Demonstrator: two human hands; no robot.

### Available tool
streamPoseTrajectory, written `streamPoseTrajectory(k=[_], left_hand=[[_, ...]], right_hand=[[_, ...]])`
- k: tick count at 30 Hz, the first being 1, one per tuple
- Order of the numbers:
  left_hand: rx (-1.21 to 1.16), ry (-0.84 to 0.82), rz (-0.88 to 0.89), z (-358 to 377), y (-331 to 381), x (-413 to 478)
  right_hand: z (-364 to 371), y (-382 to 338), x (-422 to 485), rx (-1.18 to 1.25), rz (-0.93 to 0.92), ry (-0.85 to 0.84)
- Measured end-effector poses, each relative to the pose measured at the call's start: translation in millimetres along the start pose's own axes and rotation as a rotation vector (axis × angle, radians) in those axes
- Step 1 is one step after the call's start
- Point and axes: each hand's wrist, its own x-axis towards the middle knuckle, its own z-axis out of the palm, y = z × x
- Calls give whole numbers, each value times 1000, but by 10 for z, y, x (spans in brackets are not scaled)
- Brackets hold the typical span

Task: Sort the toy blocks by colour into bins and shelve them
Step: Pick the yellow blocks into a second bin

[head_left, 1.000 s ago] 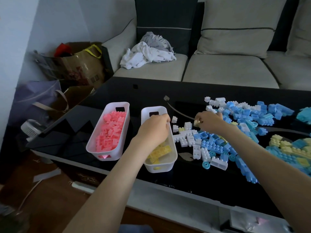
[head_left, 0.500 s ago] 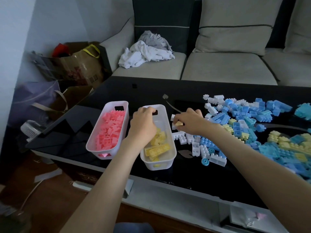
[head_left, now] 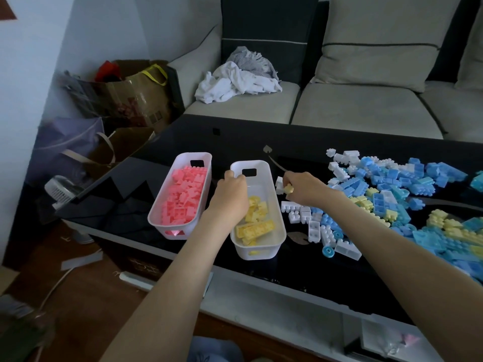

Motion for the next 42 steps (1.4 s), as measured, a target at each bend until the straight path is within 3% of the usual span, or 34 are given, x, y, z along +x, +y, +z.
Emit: streamPoseTrajectory(k=[6,11,15,20,26,28,30,32,37,42], left_hand=[[-71,-87,80,-40,-78,27],[-182,-93,57,-57,-107,57],[-213,37,4,-124,-73,63],[-166,221,-35,-230,204,38],[-115,257,67,-169,855,-117],[-106,234,143,-105,1095,-135],[-57,198,248,5,1319,-123],[-15,96,347,163,1475,-79],[230,-170,484,639,1594,16],[309,-94,477,762,1552,126]], right_hand=[[-172,25,-91,190,65,99],[-406,-199,-305,367,-84,200],[-392,-484,-499,495,-191,163],[-299,-415,-657,381,-208,68],[-556,350,-947,399,98,256],[-558,682,-1019,277,232,206],[-482,949,-1083,99,334,52],[-374,1085,-1094,-3,364,-38],[-274,1131,-1024,-47,363,-41],[-216,1232,-955,-72,394,88]])
